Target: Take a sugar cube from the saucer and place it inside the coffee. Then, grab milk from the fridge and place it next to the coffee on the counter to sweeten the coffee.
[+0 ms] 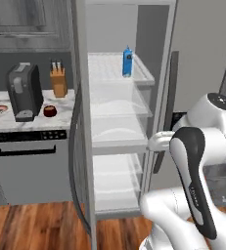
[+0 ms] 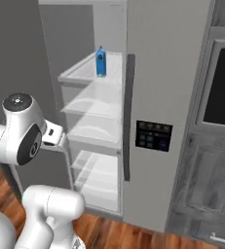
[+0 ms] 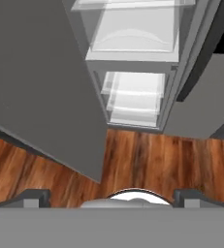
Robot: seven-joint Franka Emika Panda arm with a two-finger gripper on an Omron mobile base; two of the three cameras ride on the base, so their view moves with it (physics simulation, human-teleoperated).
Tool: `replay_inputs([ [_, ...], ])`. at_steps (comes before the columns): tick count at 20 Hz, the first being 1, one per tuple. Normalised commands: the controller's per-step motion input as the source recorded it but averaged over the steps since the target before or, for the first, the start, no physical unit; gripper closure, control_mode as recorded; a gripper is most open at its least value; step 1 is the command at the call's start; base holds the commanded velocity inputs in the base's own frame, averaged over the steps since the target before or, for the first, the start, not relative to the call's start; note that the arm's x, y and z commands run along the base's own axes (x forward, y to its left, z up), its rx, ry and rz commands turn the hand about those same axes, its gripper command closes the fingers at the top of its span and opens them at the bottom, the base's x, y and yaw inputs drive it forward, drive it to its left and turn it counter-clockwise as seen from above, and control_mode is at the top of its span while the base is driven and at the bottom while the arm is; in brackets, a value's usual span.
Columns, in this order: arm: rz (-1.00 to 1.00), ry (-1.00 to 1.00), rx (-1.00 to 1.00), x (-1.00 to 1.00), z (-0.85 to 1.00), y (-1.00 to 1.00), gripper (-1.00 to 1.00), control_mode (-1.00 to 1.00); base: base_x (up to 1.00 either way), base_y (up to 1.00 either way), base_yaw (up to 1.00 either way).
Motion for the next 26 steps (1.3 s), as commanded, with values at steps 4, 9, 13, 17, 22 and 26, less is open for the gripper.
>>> replay_inputs([
  [4, 0.0, 0.0, 0.0, 0.0, 0.0, 0.0, -1.0, 1.0, 0.35, -0.78, 0.26],
  [9, 0.0, 0.0, 0.0, 0.0, 0.0, 0.0, -1.0, 1.0, 0.26, -0.25, 0.06],
  [13, 0.0, 0.0, 0.0, 0.0, 0.0, 0.0, -1.0, 1.0, 0.43, 0.0, 0.0],
  [17, 0.0, 0.0, 0.0, 0.0, 0.0, 0.0, -1.0, 1.0, 0.47, 0.01, 0.0],
  [22, 0.0, 0.0, 0.0, 0.0, 0.0, 0.0, -1.0, 1.0, 0.39, 0.0, 0.0],
  [26, 0.0, 0.0, 0.0, 0.0, 0.0, 0.0, -1.0, 1.0, 0.32, 0.12, 0.0],
])
